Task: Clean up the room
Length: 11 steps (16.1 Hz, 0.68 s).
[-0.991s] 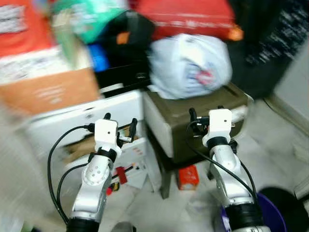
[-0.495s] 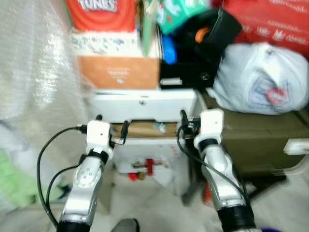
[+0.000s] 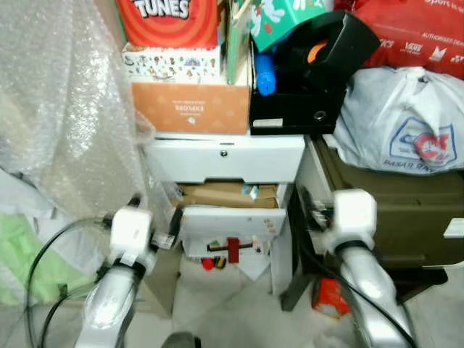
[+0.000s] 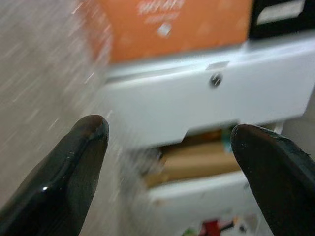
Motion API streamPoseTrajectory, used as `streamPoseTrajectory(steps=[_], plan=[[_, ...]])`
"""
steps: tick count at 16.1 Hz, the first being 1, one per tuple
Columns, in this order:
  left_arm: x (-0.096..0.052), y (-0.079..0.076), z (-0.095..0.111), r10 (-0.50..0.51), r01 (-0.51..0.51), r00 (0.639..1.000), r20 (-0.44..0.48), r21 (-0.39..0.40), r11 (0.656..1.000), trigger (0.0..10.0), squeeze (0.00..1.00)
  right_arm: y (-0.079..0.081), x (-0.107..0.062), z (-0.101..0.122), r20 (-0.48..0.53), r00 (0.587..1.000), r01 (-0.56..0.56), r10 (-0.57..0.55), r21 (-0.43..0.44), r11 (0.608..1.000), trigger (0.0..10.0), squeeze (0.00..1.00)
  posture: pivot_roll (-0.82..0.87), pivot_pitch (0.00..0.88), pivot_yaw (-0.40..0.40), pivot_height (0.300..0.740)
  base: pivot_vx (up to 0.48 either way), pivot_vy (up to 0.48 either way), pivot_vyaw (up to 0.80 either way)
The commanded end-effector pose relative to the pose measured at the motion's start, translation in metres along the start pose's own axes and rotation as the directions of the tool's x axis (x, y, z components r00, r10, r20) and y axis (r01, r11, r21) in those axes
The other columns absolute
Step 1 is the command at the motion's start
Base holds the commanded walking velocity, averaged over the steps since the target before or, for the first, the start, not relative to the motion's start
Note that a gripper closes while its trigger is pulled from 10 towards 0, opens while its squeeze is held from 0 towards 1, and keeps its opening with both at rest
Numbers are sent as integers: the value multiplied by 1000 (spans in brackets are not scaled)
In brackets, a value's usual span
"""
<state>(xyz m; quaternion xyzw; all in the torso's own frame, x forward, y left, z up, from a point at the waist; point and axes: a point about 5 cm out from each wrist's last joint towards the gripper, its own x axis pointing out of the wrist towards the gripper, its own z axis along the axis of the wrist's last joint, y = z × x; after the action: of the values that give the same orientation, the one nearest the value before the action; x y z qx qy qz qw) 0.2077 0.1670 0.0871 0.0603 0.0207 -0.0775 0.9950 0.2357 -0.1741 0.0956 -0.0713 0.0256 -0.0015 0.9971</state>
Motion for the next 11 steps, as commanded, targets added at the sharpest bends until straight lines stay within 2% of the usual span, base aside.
streamPoseTrajectory(steps=[1, 3, 11], plan=[[-3, 4, 4, 7, -7, 1000, 3, 17, 1000, 10000, 0, 3, -1, 9, 26, 999, -26, 26, 11, 1000, 10000, 0, 40, 0, -8, 740, 0, 0, 0], [-10, 7, 2, 19, -19, 1000, -16, 17, 1000, 10000, 0, -1, -6, 7, 2, 1000, -28, 28, -23, 999, 10000, 0, 42, 0, -6, 740, 0, 0, 262], [-7, 4, 7, 4, -4, 1000, -19, 10, 1000, 10000, 0, 5, -4, 13, -9, 999, -48, 48, -17, 999, 10000, 0, 42, 0, -3, 740, 0, 0, 800]])
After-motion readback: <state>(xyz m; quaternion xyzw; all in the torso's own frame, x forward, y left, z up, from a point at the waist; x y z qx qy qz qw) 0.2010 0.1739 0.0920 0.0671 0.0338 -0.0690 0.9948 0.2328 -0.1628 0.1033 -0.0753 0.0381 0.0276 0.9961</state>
